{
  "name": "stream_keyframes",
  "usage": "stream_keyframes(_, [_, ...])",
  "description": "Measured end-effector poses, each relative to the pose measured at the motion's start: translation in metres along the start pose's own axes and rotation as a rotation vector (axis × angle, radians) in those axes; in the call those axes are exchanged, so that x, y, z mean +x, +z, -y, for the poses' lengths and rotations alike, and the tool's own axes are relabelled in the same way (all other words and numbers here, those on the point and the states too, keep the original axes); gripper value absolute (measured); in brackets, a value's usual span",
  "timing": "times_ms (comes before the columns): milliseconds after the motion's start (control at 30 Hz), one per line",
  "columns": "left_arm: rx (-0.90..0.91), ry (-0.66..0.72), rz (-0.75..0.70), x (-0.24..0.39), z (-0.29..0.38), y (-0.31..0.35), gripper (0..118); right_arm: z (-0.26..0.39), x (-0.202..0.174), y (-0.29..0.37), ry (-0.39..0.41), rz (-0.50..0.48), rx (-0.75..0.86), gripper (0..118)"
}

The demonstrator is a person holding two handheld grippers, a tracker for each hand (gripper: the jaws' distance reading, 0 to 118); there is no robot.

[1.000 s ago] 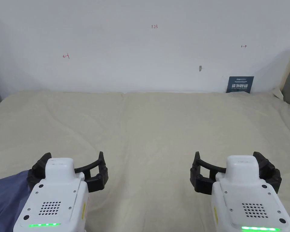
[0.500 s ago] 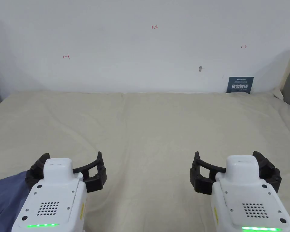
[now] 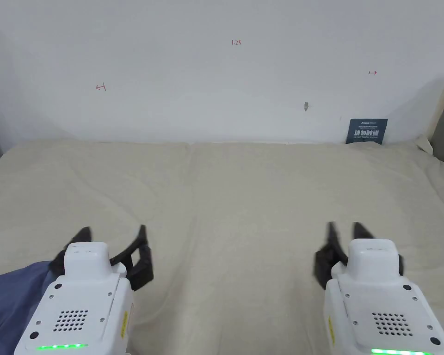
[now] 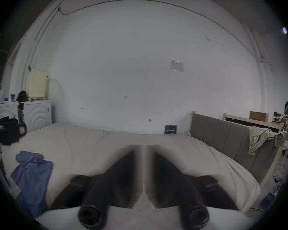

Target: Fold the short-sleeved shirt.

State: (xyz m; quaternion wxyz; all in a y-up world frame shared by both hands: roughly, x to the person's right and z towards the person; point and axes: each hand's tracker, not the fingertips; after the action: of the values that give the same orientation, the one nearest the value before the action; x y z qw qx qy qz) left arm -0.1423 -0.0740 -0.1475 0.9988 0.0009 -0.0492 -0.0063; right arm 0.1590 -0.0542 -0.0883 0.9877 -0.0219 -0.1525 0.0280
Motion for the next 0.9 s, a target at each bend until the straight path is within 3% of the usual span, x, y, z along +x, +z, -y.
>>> stream_keyframes(33, [-0.006,0.005,0.002,0.002,-0.001,0.000,7,0.001,-0.002,-0.003,-0.006,-0.013,-0.035,0])
stream_keyframes(67, [-0.025,0.013,0.014,0.003,-0.002,-0.002,0,-0.001,-0.001,-0.006,-0.002,-0.009,-0.023,0])
stream_keyframes(100, [-0.012,0.033,0.028,0.004,-0.004,-0.003,0,-0.004,0.000,-0.009,-0.031,-0.054,-0.057,0])
stream_keyframes(300, [-0.035,0.036,0.022,0.003,-0.004,-0.001,0,-0.001,-0.010,-0.014,0.000,-0.054,-0.046,0])
stream_keyframes(400, [-0.046,0.044,-0.034,-0.020,-0.002,0.005,0,-0.001,-0.026,-0.018,-0.006,-0.130,-0.044,0])
stream_keyframes(900, [-0.129,0.014,-0.546,-0.217,0.001,0.127,0,0.004,-0.208,0.000,-0.004,-0.639,-0.050,0])
